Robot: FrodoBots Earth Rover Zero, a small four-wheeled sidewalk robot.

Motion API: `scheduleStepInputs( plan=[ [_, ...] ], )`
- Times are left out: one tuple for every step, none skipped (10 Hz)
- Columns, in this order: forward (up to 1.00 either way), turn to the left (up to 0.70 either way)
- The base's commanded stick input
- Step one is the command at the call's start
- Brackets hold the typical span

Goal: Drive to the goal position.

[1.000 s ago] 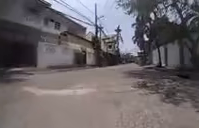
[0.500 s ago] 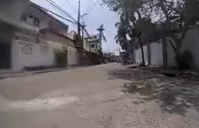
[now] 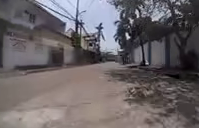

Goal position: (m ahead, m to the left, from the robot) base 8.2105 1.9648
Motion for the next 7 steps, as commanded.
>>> scheduleStepInputs(
  plan=[
    [1.00, 0.00],
    [1.00, 0.00],
    [1.00, 0.00],
    [1.00, 0.00],
    [1.00, 0.00],
    [1.00, 0.00],
    [1.00, 0.00]
  ],
)
